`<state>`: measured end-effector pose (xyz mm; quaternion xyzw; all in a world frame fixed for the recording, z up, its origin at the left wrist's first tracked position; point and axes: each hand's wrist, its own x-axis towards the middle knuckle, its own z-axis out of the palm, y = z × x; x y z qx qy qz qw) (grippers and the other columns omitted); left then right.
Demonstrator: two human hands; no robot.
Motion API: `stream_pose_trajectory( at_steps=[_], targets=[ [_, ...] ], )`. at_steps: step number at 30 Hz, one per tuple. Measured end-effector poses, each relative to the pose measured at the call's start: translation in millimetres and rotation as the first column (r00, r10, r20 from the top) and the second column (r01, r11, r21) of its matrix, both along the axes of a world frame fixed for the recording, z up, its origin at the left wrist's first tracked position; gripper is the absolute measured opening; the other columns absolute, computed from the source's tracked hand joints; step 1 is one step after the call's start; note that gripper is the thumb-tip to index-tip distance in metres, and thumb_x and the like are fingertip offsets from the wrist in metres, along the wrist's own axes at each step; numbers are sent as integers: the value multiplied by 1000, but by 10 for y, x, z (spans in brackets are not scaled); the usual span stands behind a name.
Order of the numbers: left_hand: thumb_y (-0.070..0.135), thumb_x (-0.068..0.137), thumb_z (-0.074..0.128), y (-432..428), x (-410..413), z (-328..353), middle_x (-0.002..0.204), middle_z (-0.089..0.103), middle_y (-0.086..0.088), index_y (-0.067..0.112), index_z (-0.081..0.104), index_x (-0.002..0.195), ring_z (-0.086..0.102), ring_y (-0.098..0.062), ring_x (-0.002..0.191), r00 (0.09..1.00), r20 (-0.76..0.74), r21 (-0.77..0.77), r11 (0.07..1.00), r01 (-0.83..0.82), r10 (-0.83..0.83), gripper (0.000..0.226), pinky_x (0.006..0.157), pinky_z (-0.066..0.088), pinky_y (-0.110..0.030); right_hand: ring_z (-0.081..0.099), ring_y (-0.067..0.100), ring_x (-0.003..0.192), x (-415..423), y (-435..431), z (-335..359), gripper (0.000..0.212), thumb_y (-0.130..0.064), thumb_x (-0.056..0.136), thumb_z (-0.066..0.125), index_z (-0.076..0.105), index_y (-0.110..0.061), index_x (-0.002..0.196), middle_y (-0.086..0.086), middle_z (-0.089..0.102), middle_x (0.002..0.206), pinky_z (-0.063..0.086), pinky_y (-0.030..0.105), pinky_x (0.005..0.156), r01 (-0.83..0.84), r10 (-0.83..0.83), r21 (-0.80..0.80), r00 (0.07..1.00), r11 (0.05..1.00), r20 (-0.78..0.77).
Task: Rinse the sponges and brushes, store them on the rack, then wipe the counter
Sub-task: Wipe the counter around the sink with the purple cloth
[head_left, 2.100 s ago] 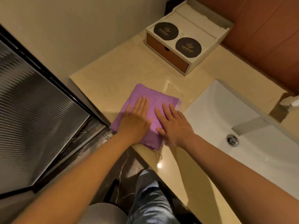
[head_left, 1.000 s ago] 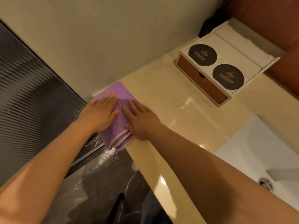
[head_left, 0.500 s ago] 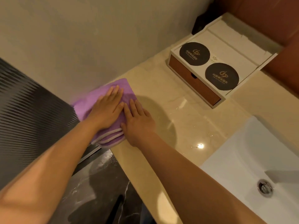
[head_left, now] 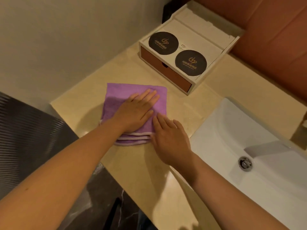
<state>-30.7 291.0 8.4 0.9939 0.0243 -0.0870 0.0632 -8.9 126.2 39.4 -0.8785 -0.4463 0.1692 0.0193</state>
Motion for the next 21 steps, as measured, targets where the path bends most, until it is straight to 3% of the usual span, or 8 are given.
stream_pose_trajectory(
  at_steps=[2, 4, 7, 10, 13, 16, 18, 21],
  targets=[
    [46, 82, -4, -193, 50, -15, 159, 7, 1, 20, 8, 151, 7, -14, 146, 999, -5, 13, 999, 36, -35, 74, 115, 10, -34, 61, 24, 111, 0, -192, 7, 60, -34, 84, 26, 58, -2, 124, 11, 64, 122, 49, 33, 87, 30, -30, 0, 999, 1000, 21],
    [44, 83, 1, -379, 113, -31, 159, 11, -2, 19, 12, 150, 11, -15, 146, 998, 5, 20, 998, 66, -66, 72, 115, 14, -37, 55, 26, 119, -10, -403, 11, 60, -33, 85, 25, 49, -5, 132, 10, 56, 131, 44, 37, 96, 65, -65, 17, 998, 998, -1],
    [36, 89, 23, -673, 167, -69, 148, 40, -8, 13, 39, 142, 39, -22, 136, 990, 80, 5, 993, 117, -117, 60, 106, 35, -41, 54, 26, 123, 6, -735, -28, 52, -30, 86, 42, 49, -7, 132, 10, 54, 136, 41, 43, 101, 133, -133, 60, 991, 989, 10],
    [32, 89, 35, -907, 215, -163, 138, 52, -8, 12, 52, 133, 51, -21, 127, 975, 175, 0, 990, 139, -137, 51, 100, 43, -41, 63, 25, 109, 21, -995, -66, 49, -32, 84, 34, 59, -8, 119, 9, 64, 121, 50, 42, 90, 143, -147, 66, 987, 988, 67],
    [34, 91, 28, -1093, 279, -133, 142, 48, -5, 15, 49, 136, 46, -19, 131, 975, 194, -6, 994, 109, -106, 53, 105, 37, -39, 57, 30, 99, 25, -1165, -39, 34, -26, 83, 31, 56, -11, 101, 5, 62, 102, 45, 37, 79, 234, -230, 160, 972, 959, -46],
    [39, 95, 10, -1251, 384, -114, 158, 13, 0, 19, 16, 150, 13, -16, 146, 989, 112, -21, 994, 104, -101, 58, 116, 11, -36, 50, 32, 113, 81, -1331, -165, 34, -18, 84, 41, 58, -9, 112, 9, 61, 118, 42, 39, 90, 417, -376, 259, 906, 871, -196],
    [37, 100, 13, -1327, 461, -115, 159, -3, 2, 21, 1, 151, -3, -14, 147, 997, 52, -36, 997, 67, -65, 54, 117, 0, -36, 46, 25, 125, 155, -1340, -193, 43, -21, 89, 42, 52, -14, 129, 5, 54, 134, 36, 33, 101, 652, -512, 279, 741, 706, -435],
    [34, 101, 18, -1436, 522, -119, 160, -4, 2, 21, -1, 151, -4, -15, 147, 998, 60, -35, 999, 7, -5, 54, 117, 2, -38, 36, 21, 135, 270, -1221, -168, 50, -17, 94, 45, 35, -18, 143, 2, 36, 149, 29, 26, 100, 925, -552, 93, 299, 369, -779]
  ],
)
